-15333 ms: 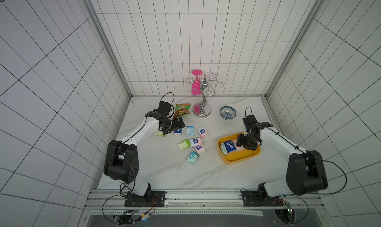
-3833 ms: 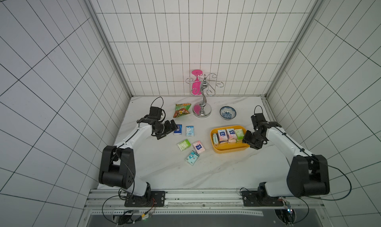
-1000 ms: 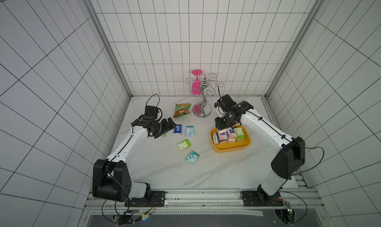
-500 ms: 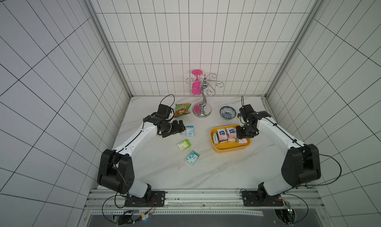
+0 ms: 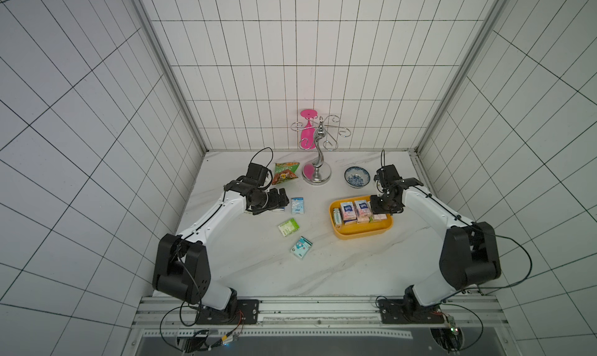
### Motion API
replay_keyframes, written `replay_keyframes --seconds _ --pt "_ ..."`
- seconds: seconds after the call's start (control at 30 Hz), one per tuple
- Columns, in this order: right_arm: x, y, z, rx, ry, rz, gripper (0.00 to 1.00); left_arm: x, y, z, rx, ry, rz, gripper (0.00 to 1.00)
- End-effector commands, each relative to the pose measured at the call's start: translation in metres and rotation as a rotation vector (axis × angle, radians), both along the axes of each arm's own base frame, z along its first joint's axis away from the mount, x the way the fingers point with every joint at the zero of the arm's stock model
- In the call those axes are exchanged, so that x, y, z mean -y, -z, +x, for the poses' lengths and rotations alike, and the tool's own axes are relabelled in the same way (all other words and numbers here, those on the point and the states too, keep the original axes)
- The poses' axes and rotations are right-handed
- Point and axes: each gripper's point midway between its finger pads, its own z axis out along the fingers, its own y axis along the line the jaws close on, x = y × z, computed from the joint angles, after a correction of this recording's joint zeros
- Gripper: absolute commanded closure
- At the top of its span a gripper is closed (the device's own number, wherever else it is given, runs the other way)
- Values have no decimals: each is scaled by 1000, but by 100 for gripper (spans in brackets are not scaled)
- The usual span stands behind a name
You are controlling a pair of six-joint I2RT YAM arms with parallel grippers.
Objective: Put the pocket tissues into the storage box
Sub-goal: Place the pocket tissues in the storage box.
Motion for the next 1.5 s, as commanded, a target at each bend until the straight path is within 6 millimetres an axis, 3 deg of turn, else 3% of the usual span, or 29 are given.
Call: replay_keyframes --seconds 0.0,0.27,0.37,0.53,0.7,0.77,0.87,0.97,1.2,1.33,1.47 --pt "11 17 -7 -41 7 -44 53 -3 -1 0 16 9 22 2" --pt "15 7 -2 -6 28 -58 30 -3 -3 2 18 10 22 2" --pt "20 -10 1 20 38 -80 24 -4 -3 3 18 4 16 2" --pt "16 -40 1 71 26 -80 23 -5 -3 3 17 3 16 2" --pt "-4 -50 -19 30 21 36 36 -5 -3 3 14 -3 10 2" --pt "-11 -48 -35 -11 32 87 48 -5 -2 2 15 -5 8 2" --pt "-15 -40 -56 -52 60 129 76 -5 0 2 12 -6 9 2" --pt "-8 -32 -65 -56 93 119 88 -4 3 2 2 0 9 2" --pt "-3 -14 -51 -61 112 80 94 -2 1 4 4 5 1 2" --pt "-4 2 -56 -119 116 73 96 -4 0 3 13 -3 8 2" --pt "0 1 -63 -112 127 70 95 -6 1 0 14 -7 12 2"
